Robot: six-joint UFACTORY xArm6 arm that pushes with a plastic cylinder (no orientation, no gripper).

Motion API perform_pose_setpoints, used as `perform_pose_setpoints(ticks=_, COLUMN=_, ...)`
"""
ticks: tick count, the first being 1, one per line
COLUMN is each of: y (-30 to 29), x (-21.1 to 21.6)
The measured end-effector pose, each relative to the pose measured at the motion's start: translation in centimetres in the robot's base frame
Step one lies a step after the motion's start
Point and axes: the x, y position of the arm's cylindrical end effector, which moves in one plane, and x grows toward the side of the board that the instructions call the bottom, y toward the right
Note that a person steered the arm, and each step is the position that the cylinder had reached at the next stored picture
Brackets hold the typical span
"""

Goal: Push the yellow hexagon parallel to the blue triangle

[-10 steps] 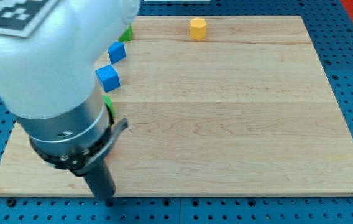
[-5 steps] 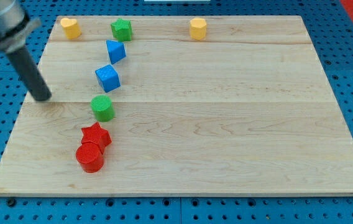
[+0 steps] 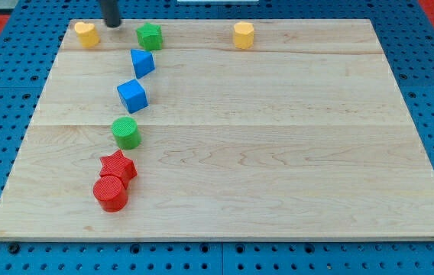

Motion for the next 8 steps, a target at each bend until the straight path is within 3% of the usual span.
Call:
perform_pose_setpoints(ticks=2, y=3.5, x=1.1)
perform_pose_setpoints(ticks=3, y=7.2, x=-0.4)
perform_pose_setpoints(ticks=6, y=20.0, x=0.5)
perform_pose_setpoints(ticks=7, y=17.5, x=4.1)
perform_pose_setpoints(ticks=8, y=19.3, x=3.5)
